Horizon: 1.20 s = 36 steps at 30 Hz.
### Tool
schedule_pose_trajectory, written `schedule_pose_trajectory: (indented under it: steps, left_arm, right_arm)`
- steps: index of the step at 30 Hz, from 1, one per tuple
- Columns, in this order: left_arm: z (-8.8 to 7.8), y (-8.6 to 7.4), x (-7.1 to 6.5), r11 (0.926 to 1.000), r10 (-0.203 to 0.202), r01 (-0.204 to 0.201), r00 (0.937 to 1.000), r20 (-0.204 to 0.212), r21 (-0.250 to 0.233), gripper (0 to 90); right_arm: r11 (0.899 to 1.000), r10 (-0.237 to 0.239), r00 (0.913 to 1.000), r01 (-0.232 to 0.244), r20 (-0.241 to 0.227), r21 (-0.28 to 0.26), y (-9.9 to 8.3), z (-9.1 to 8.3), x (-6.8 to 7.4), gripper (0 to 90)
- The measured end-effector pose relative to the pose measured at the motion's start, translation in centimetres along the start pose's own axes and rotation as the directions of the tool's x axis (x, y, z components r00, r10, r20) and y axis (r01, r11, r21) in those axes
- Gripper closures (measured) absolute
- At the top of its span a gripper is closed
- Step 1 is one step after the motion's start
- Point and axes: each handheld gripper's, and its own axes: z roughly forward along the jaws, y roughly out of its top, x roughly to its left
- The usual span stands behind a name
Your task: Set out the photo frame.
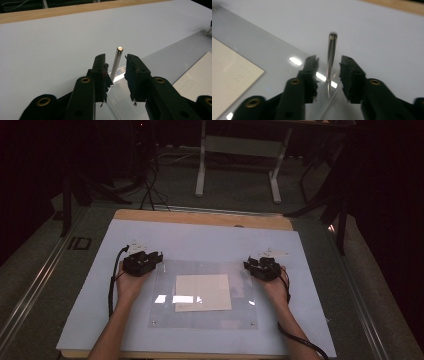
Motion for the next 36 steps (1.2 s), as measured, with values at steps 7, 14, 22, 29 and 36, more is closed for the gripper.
schedule_pose_trajectory:
  steps: [7, 14, 22, 29, 36]
  left_arm:
    - [1.2, 0.0, -0.2, 0.9997, 0.009, -0.009, 0.9999, -0.006, 0.024, 74.2]
    - [2.0, -0.1, -0.1, 0.9993, -0.003, 0.003, 1.0, -0.007, 0.038, 81.1]
    - [2.0, 0.0, -0.1, 0.9991, 0.013, -0.013, 0.9999, -0.005, 0.04, 83.6]
    - [1.5, 0.3, -0.2, 0.9999, 0.01, -0.01, 0.9999, 0.007, -0.011, 79.7]
    - [1.4, 0.3, -0.3, 0.9996, 0.026, -0.026, 0.9996, -0.009, -0.011, 83.7]
  right_arm:
    - [0.999, -0.008, 1.0, 0.008, -0.004, -0.049, 0.9, -0.7, -0.2, 72.9]
    - [0.998, -0.022, 0.9998, 0.022, 0.001, -0.058, 1.0, -0.2, 0.0, 84.5]
    - [0.998, -0.027, 0.9996, 0.027, 0.008, -0.048, 0.9, -0.6, 0.2, 85.3]
    - [0.998, -0.028, 0.9996, 0.028, -0.002, -0.057, 0.8, -0.8, 0.2, 82.5]
    - [0.996, -0.035, 0.9994, 0.035, -0.003, -0.085, 1.2, -1.4, 0.2, 84.5]
